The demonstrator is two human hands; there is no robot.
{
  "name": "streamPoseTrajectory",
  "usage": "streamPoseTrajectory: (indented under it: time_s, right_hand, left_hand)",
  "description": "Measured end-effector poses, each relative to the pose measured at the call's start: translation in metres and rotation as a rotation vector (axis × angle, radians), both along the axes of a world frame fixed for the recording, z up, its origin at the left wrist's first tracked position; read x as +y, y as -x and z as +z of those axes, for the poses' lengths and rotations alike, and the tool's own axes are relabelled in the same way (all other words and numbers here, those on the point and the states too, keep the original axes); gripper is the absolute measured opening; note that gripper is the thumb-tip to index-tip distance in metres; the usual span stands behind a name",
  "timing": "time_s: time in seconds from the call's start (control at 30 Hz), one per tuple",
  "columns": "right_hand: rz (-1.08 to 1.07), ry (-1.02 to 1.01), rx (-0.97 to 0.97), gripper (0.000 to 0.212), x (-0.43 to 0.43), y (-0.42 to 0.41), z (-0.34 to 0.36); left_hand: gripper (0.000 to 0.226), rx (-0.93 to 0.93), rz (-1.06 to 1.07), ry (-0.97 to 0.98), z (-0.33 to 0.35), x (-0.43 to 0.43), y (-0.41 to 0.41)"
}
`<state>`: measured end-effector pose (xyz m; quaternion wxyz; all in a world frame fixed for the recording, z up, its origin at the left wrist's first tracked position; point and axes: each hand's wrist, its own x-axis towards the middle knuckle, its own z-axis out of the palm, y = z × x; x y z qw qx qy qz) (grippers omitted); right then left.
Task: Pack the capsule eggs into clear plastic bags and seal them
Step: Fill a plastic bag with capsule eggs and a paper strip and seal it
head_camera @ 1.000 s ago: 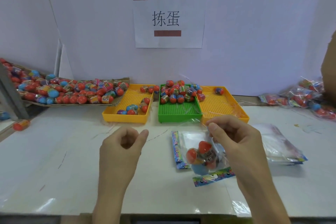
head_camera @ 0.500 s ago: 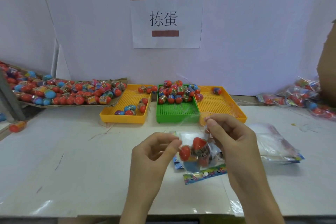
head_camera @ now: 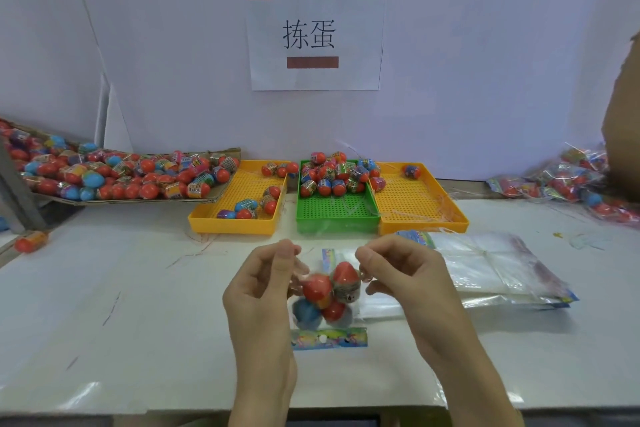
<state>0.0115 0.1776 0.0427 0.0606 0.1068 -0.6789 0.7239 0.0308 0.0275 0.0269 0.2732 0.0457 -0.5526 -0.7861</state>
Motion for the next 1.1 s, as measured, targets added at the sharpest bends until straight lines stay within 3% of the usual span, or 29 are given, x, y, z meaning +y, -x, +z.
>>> streamPoseTrajectory:
  time_s: [0.2, 0.4, 0.6, 0.8, 1.1]
  right_hand:
    - [-0.05, 0.106, -0.009, 0.016, -0.002, 0.004, -0.005]
    - [-0.038, 0.114, -0.042, 0.025, 0.003, 0.008, -0.01]
    - [0.043, 0.031, -0.145, 0.035, 0.007, 0.009, -0.013]
    - [0.037, 0.073, -0.222, 0.007, 0.007, 0.011, -0.017]
    - [-0.02, 0.115, -0.251, 0.008, -0.004, 0.013, -0.024]
  left_hand:
    - [0.042, -0.104, -0.262, 0.057, -0.003, -0.008, 0.001]
    - [0.037, -0.216, -0.403, 0.002, -0.01, -0.009, 0.004]
    - [0.026, -0.181, -0.26, -0.052, -0.014, -0.002, 0.006]
    - [0.014, -0.163, -0.176, -0.045, -0.015, 0.0, 0.005]
    - [0.01, -0.151, -0.125, -0.041, -0.018, 0.0, 0.008]
